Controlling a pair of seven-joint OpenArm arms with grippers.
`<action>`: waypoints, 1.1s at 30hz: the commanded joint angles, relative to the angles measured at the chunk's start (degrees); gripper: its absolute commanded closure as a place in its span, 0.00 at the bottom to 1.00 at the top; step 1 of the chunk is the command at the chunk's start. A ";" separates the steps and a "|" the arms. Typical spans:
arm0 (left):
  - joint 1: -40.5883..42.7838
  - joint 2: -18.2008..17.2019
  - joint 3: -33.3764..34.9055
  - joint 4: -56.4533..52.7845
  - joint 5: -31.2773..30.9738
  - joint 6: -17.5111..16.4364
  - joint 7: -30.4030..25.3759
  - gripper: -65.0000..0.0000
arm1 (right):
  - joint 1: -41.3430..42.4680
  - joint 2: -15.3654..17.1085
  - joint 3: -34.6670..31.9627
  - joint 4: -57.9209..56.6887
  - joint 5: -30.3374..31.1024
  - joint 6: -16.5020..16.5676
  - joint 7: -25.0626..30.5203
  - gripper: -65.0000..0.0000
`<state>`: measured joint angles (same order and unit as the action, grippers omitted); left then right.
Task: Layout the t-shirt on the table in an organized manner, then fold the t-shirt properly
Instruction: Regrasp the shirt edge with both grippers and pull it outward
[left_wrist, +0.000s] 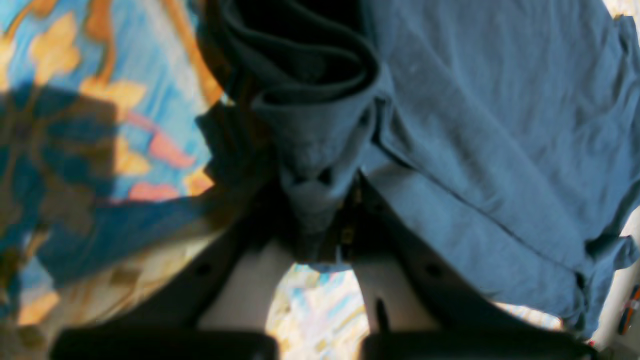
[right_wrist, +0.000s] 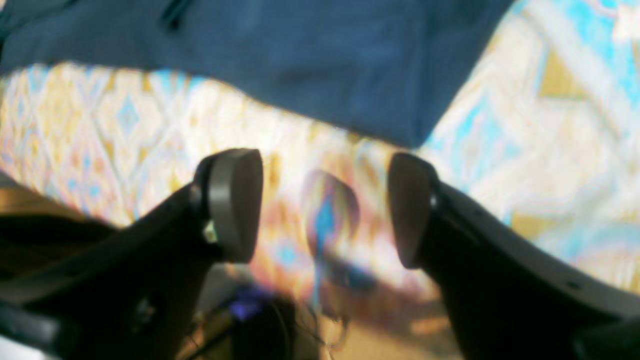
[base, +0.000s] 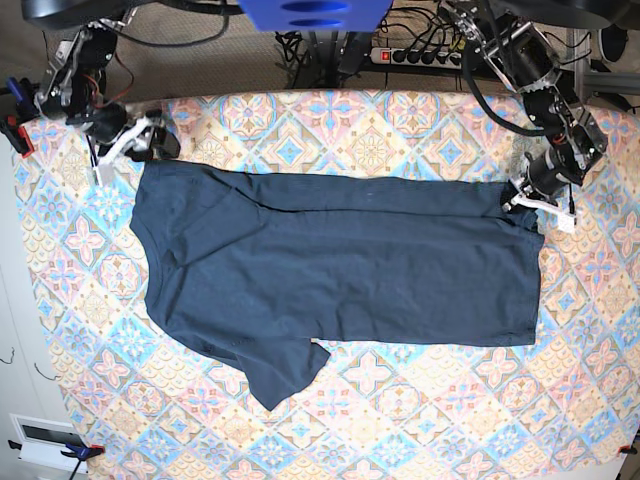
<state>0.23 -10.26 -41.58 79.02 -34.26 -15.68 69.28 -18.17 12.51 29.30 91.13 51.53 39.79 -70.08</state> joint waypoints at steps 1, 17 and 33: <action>-0.27 -0.51 -0.04 1.20 0.81 0.08 0.57 1.00 | 0.72 0.89 0.37 -0.63 1.18 0.21 0.94 0.40; 2.10 -2.18 -0.22 1.28 -2.79 -0.01 2.42 1.00 | 10.13 0.89 0.46 -10.65 1.18 0.21 1.12 0.47; 5.44 -5.52 -0.31 1.28 -2.97 -0.10 2.15 1.00 | 4.86 0.89 8.02 -8.28 1.09 0.21 1.03 0.87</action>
<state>5.65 -14.92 -41.60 79.64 -38.74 -16.21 71.07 -14.00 12.75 37.26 81.60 51.00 39.66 -70.11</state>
